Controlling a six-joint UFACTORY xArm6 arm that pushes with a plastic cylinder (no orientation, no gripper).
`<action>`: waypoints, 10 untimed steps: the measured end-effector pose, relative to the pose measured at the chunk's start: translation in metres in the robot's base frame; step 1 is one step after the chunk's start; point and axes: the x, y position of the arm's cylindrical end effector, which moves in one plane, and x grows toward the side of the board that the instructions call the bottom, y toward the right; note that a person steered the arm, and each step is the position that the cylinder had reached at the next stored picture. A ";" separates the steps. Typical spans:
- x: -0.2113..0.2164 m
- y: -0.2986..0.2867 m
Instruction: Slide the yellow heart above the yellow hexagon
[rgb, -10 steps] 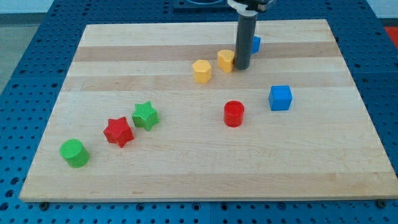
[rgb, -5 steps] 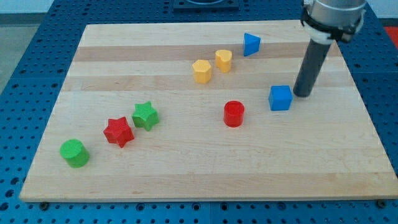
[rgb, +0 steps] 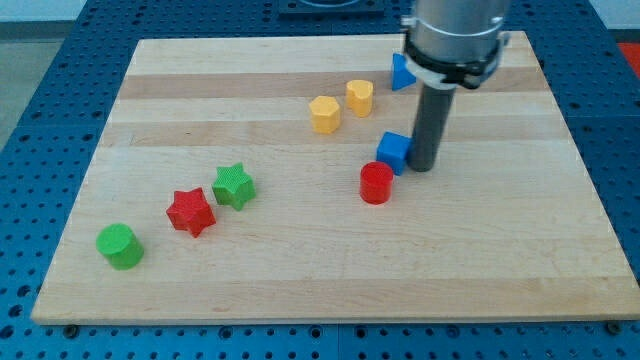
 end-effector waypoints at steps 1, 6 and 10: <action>0.000 -0.020; -0.007 -0.035; -0.040 -0.002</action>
